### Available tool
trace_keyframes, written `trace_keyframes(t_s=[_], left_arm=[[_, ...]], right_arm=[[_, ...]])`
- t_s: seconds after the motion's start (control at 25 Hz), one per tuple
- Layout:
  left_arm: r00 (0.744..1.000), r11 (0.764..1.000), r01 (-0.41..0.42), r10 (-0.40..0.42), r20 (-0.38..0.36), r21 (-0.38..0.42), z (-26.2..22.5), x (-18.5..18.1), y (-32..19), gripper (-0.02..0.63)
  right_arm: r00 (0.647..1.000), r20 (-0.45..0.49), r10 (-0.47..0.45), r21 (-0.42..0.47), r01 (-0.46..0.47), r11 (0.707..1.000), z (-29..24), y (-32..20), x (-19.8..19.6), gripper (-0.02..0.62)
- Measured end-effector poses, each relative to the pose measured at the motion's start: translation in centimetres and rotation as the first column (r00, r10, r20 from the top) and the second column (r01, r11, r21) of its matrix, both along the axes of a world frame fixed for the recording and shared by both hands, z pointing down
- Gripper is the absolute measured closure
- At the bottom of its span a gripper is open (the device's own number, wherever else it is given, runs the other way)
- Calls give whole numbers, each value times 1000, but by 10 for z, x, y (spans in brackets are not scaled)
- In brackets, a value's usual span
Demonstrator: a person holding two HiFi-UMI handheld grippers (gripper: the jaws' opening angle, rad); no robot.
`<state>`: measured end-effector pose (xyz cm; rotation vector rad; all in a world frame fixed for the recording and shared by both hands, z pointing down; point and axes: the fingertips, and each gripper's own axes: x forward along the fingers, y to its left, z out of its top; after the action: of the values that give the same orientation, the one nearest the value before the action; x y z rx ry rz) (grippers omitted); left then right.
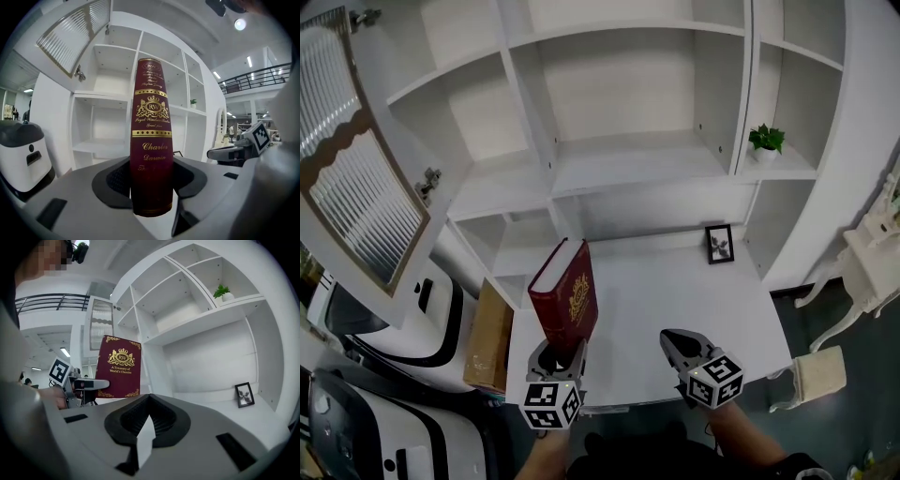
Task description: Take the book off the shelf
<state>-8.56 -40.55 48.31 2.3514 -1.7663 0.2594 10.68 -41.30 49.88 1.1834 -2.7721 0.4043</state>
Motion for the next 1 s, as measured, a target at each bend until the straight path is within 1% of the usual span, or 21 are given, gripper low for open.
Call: trace_keyframes(t_s=[0.2,0.4,0.56,0.64,0.8,0.88,1.0], left_arm=[[999,999,36,-36,-30,-1,2,-30,-2,387],[997,998,60,-59,-40,28,-12,-46,-6,387],[997,997,62,-60,-43,51,-24,-51,-4,387],[997,997,61,-58,-48,54,-27,-51,-3,387],[997,996,63,-60,-47,57,-30,-51,-2,387],[997,996,63,-60,-44,57,-30,-49,-3,387],[997,997,61,-59,-40,52,-27,-46,-3,387]], right_arm=[[1000,-10,11,18,-11,1000,-12,1,-2,581],[1000,-24,-3,63,4,998,-30,3,-3,581],[1000,-20,-23,77,25,997,-39,4,-8,581],[999,-33,-34,93,37,995,-42,5,-12,582],[990,-138,-27,163,50,985,-44,9,-16,583],[991,-131,-36,164,58,985,-44,10,-17,583],[995,-87,-48,147,61,987,-45,10,-14,583]])
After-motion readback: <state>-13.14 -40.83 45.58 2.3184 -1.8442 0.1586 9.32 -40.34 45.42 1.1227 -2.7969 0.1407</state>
